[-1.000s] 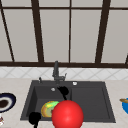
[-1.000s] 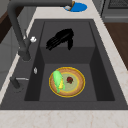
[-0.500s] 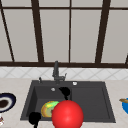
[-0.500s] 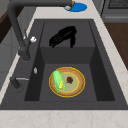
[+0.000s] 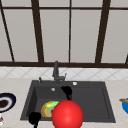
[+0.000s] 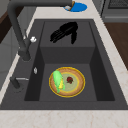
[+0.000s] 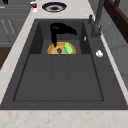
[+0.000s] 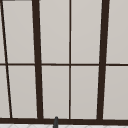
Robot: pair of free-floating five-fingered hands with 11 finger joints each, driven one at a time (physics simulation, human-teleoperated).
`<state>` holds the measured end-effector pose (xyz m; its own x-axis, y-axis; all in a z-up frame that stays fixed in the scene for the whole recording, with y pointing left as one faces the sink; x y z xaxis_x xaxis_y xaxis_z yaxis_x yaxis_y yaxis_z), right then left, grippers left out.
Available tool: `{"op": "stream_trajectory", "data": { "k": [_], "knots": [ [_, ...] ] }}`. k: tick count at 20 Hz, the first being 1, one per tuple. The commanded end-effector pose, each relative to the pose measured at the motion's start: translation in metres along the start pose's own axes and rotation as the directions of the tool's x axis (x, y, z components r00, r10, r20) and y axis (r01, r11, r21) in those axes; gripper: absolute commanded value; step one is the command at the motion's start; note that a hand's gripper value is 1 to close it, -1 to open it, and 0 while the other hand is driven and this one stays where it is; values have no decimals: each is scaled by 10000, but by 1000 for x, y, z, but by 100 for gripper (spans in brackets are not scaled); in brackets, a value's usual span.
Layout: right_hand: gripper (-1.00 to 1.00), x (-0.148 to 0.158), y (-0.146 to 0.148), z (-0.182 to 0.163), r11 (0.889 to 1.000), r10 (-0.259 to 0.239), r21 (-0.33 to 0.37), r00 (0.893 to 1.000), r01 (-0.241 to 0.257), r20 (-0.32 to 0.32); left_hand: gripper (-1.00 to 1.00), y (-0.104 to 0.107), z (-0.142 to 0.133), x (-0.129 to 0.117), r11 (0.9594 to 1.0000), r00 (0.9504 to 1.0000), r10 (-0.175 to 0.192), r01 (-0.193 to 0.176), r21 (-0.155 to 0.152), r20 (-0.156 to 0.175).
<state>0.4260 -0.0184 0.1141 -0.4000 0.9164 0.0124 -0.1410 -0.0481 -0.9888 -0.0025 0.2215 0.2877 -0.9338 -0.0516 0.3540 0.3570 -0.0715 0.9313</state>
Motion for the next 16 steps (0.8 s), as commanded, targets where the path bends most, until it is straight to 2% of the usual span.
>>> {"op": "stream_trajectory", "data": {
  "k": [1,4,11,13,16],
  "knots": [
    [-100,-8,-11,11,9979,169,-634,9998,-164,71,0,0,0,0,10000,10000,0,0,0,0],
    [-100,-13,-22,18,9944,357,-996,9994,-350,46,0,0,0,0,10000,10000,0,0,0,0],
    [-100,-23,-51,37,9735,876,-2108,9961,-885,-134,0,0,0,0,10000,10000,0,0,0,0],
    [-100,-24,-60,38,9678,886,-2353,9960,-893,-137,0,0,0,0,10000,10000,0,0,0,0],
    [-100,-27,-68,29,9677,783,-2395,9969,-786,-106,0,0,0,0,10000,10000,0,0,0,0]
  ]
}}
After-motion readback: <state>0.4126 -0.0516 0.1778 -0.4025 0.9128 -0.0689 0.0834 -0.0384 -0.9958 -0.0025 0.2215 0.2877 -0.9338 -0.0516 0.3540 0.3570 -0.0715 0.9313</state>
